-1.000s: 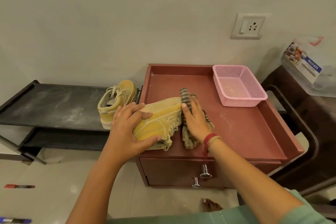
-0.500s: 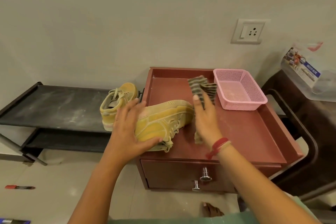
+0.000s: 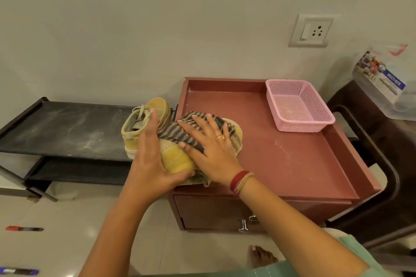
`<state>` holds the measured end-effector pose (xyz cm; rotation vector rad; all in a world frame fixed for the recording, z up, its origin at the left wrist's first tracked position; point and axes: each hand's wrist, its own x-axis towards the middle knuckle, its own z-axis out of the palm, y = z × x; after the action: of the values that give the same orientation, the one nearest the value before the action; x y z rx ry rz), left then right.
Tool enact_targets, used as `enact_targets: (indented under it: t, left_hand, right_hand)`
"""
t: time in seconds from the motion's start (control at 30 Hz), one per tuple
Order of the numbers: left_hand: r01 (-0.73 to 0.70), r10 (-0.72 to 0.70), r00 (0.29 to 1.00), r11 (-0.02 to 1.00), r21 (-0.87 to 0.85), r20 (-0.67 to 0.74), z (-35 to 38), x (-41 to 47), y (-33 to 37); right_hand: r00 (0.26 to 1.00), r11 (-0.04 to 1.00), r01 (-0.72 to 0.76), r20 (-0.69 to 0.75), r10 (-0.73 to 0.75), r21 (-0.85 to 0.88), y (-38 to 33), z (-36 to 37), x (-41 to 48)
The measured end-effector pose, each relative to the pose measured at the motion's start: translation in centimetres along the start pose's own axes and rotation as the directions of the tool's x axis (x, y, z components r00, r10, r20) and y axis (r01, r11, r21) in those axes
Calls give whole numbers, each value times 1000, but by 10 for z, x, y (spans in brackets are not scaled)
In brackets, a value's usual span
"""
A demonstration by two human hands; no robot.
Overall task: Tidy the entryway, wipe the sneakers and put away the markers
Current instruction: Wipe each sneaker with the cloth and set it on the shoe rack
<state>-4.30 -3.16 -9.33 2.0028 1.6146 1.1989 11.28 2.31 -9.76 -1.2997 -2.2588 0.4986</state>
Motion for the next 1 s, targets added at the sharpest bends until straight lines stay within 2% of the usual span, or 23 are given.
enact_targets:
  t: [0.17, 0.27, 0.37, 0.4, 0.47, 0.53, 0.57, 0.63, 0.73, 0.8, 0.9, 1.0]
  left_hand:
    - [3, -4, 1000, 999, 52, 26, -2, 1, 0]
    - [28, -31, 999, 997, 70, 42, -1, 1, -2]
    - [36, -39, 999, 996, 87, 38, -1, 0, -3]
    - [36, -39, 999, 996, 87, 30, -1, -1, -2]
    - [33, -34, 999, 997, 75, 14, -2, 0, 0]
    - [21, -21, 1000, 998, 51, 8, -3, 2, 2]
    - [14, -14, 1000, 999, 43, 5, -3, 3, 2]
    - [18, -18, 1000, 999, 30, 0, -3, 4, 1]
    - [85, -86, 996, 994, -62, -15, -1, 4, -1]
    - [104, -106, 994, 990, -98, -20, 0, 3, -3]
    - [113, -114, 994, 992, -51, -3, -1, 3, -4]
    - [121, -121, 993, 993, 6, -6, 0, 2, 1]
  right_hand:
    - [955, 955, -285, -63, 291, 79, 45, -6, 4]
    - [911, 899, -405, -6, 412, 167, 73, -7, 5]
    - [809, 789, -588, 121, 575, 179, 94, -12, 0]
    - [794, 774, -608, 133, 594, 176, 96, -16, -4]
    - [817, 777, -551, 7, 577, 305, 92, -27, -9]
    - [853, 809, -336, -208, 478, 482, 74, -37, -11]
    - [885, 840, -218, -262, 385, 497, 64, -40, -11]
    - [953, 883, -122, -197, 232, 453, 53, -31, -9]
    - [963, 900, -247, -8, 268, 360, 68, -10, -2]
    - [945, 894, -313, 9, 328, 320, 81, -6, -1]
    - [913, 876, -404, 57, 404, 264, 97, -11, -5]
    - [869, 870, -490, 111, 483, 47, 104, -19, -12]
